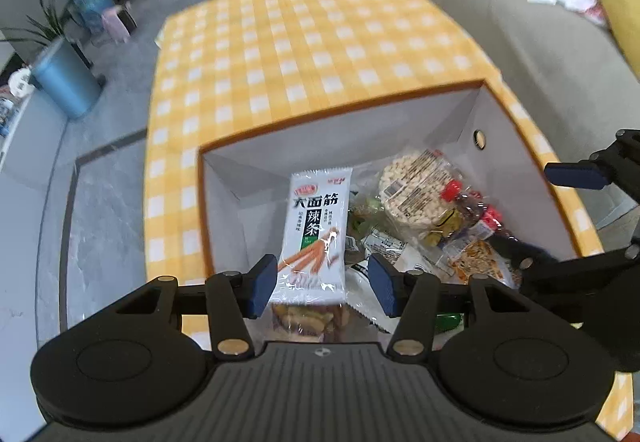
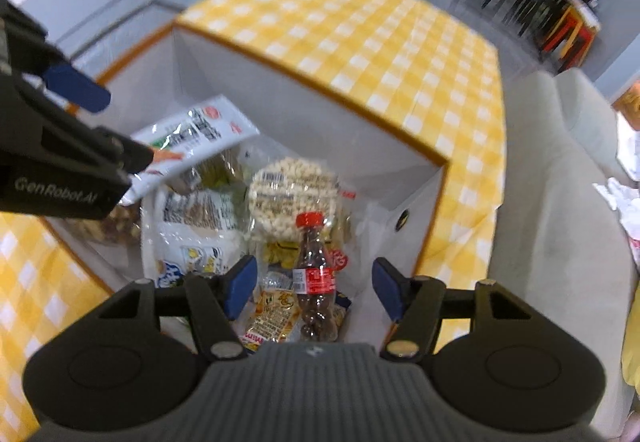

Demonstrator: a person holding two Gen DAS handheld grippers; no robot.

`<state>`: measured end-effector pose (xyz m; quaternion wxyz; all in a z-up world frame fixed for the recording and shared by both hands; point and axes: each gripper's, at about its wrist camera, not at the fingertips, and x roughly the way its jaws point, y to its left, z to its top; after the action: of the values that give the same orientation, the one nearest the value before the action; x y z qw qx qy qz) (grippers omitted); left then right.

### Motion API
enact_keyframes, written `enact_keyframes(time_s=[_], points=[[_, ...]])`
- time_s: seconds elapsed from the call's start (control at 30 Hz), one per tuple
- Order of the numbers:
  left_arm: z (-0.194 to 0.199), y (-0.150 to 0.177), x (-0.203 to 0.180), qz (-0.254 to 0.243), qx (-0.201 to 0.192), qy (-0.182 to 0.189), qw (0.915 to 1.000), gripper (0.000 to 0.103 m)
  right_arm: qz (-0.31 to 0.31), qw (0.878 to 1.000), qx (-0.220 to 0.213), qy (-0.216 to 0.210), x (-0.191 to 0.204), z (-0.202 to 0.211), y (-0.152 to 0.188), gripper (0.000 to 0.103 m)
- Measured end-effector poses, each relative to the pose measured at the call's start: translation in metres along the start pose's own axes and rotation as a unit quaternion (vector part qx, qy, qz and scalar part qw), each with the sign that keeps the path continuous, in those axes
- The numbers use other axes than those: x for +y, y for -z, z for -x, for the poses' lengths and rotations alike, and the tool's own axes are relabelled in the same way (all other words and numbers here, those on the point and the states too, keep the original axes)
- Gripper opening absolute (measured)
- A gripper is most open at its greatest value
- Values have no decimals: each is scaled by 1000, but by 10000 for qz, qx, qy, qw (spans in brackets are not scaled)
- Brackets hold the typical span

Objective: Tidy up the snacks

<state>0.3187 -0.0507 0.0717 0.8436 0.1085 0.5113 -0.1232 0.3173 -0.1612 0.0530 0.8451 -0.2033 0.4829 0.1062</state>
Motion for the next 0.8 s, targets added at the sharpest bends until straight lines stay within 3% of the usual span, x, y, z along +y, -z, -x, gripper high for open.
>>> enact_keyframes(time_s=[0.13, 0.23, 0.33, 0.43, 0.47, 0.53, 0.63, 0.8], points=[[36, 31, 1, 81, -709, -63, 9974, 63, -111, 9981, -594, 94, 4, 39, 23, 63], [65, 61, 2, 210, -1417, -122, 9896, 63, -126, 9933, -1135, 188, 12, 68, 48, 63], [90, 98, -3, 310, -2243, -319, 9735, 65, -230, 9845, -1732, 153, 19, 95, 74, 63], [105, 139, -18, 307, -3036, -736, 9495, 79, -408, 9734, -2253, 97, 28, 113, 104, 68], [106, 150, -23, 289, -3223, -837, 9425, 80, -432, 9701, -2388, 76, 33, 116, 112, 68], [106, 172, -33, 359, -3442, -1029, 9326, 80, -480, 9612, -2714, 66, 44, 121, 133, 68], [101, 197, -45, 534, -3521, -1116, 9278, 80, -541, 9528, -2968, 338, 64, 123, 159, 68], [100, 228, -51, 802, -3759, -677, 9207, 81, -1071, 9365, -3321, 342, 84, 122, 204, 73]])
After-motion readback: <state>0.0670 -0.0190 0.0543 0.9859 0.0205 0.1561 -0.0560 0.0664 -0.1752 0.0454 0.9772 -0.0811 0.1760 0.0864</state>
